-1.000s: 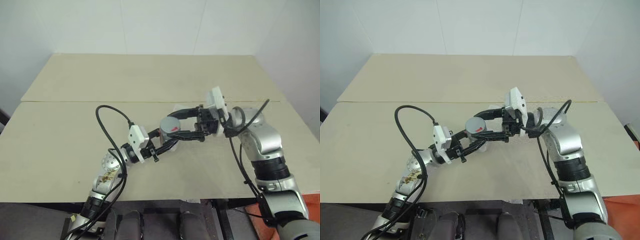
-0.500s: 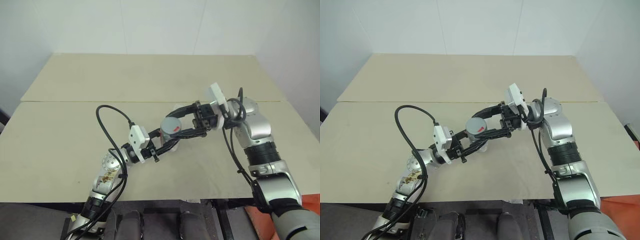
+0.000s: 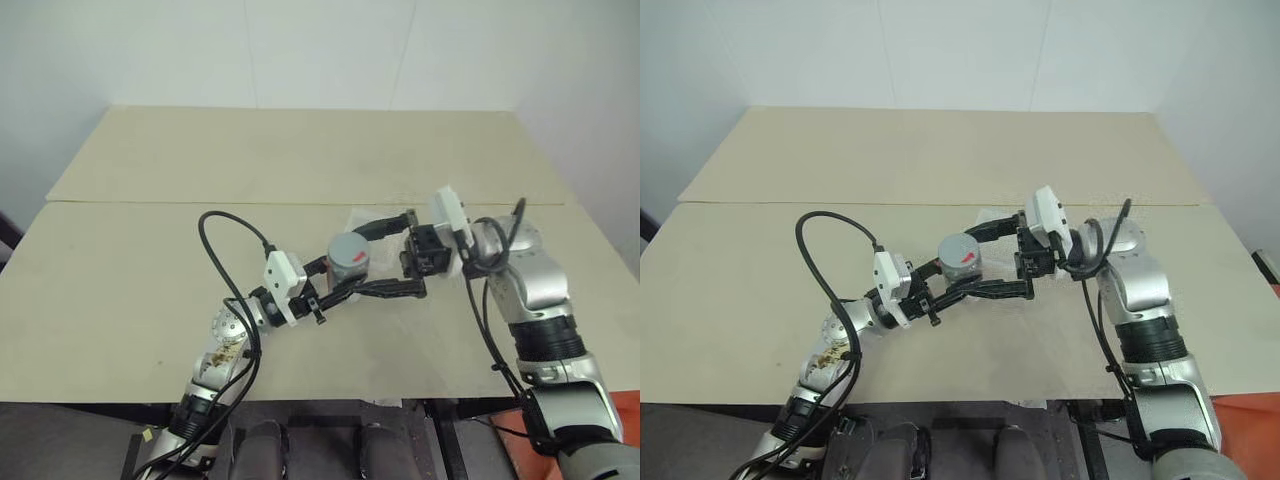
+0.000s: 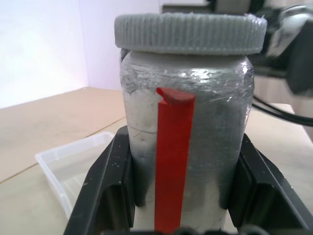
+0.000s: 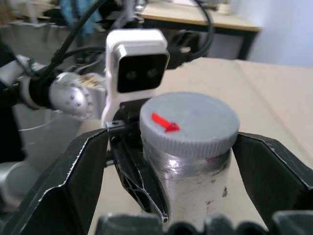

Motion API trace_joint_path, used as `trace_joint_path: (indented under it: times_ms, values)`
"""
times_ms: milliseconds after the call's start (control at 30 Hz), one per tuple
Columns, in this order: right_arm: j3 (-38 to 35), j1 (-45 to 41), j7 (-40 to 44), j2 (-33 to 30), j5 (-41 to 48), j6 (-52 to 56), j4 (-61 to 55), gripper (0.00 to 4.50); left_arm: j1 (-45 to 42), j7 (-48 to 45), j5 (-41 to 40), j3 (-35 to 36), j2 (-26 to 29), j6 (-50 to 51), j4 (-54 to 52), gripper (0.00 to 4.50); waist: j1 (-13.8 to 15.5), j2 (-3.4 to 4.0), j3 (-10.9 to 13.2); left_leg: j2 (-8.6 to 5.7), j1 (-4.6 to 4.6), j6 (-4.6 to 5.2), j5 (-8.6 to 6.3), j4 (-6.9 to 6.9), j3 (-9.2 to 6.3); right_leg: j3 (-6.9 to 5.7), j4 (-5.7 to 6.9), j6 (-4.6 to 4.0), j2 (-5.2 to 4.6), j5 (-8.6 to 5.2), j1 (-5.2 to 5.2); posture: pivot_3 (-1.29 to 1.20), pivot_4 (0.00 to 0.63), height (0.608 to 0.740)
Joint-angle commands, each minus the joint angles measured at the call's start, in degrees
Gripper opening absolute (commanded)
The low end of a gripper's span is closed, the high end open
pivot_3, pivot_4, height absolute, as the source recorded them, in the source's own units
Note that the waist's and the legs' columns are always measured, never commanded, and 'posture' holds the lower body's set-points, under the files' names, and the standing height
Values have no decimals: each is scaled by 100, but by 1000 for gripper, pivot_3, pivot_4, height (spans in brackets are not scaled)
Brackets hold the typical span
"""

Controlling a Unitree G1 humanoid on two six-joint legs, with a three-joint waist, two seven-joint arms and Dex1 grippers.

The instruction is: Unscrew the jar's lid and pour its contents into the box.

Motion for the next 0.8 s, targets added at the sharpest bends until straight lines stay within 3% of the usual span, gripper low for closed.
trace_joint_path:
  times_ms: [33,400,800]
  values:
    - [-348,226,-1124,213,-44,110,-702,4470,-158,248,216,88,-74,-261,61,1962,-4,0,0,0,0,0,0,0,1,1,1,0,1,0,-1,0,150,740]
    - [-106,895,-2658,577,-51,589,-2029,4470,-318,408,409,59,-254,-495,442,1962,21,0,0,-3,-1,0,0,1,2,1,0,0,1,0,1,0,150,740]
    - [219,749,-3439,937,-482,579,-1839,4470,-214,400,420,11,-325,-534,317,1962,12,0,0,-3,-1,0,0,2,2,1,-1,1,3,0,1,0,150,740]
